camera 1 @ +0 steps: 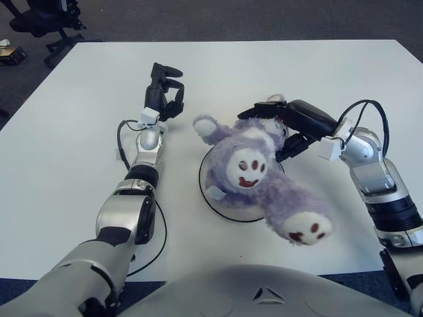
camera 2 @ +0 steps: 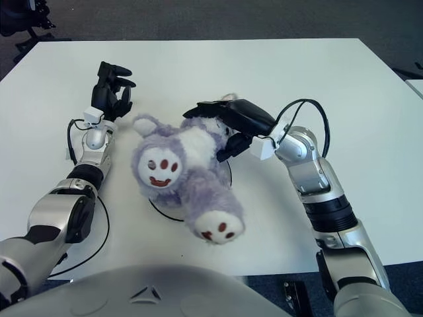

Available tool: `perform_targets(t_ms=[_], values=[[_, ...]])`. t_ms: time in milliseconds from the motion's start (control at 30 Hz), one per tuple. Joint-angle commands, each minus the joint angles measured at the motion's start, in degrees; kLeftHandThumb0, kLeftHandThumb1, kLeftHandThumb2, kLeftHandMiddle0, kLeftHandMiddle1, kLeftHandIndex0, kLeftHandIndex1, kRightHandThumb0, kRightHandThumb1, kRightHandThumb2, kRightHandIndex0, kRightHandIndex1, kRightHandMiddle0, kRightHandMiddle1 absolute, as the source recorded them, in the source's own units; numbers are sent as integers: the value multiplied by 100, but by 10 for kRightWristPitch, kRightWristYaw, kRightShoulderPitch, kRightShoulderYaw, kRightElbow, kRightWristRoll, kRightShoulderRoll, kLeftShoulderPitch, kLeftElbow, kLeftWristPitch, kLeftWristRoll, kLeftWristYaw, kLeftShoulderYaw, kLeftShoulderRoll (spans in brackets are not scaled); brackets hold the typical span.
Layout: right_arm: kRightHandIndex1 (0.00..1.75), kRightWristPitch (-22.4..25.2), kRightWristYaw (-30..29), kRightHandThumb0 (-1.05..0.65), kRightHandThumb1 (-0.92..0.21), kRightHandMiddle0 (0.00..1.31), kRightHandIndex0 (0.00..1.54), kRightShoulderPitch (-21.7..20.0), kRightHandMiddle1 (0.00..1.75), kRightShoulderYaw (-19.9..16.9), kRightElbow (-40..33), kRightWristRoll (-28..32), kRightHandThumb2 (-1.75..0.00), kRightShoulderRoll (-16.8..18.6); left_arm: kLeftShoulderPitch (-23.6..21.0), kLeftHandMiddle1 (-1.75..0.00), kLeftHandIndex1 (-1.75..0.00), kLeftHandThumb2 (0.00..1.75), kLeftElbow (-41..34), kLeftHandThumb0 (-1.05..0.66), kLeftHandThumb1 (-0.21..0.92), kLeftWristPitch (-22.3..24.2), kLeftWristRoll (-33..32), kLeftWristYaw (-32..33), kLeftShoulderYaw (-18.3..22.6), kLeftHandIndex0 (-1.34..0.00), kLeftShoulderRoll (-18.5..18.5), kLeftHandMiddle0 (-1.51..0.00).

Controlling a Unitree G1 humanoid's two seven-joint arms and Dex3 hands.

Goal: Put the doll into the plate.

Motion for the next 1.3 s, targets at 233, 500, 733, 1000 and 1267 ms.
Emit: perform_targets(t_ms=[233,500,733,1000,1267], values=[[0,21,-2,-7,-92,48,37,6,7,-12,-28,-3,-11,-7,78,-171,-169,52,44,0,92,0,11,-1,-8,-16,-21,-16],[0,30,2,-8,-92,47,35,4,6,-17,-34,3,-12,-11,78,-171,-169,52,44,0,92,0,12,1,-9,-16,-21,-16],[0,41,13,-8,-92,46,35,-3,4,-35,-34,26,-13,-19,78,-171,-168,51,45,0,92,1,13,2,-9,-16,-21,-16],[0,73,39,-8,-92,46,35,-11,3,-54,-46,64,-14,-29,76,-171,-168,51,46,0,92,2,13,2,-9,-16,-19,-16],[0,134,72,-5,-91,47,36,-22,2,-59,-71,92,-8,-45,75,-170,-168,51,48,0,92,2,13,1,-8,-16,-19,-16]])
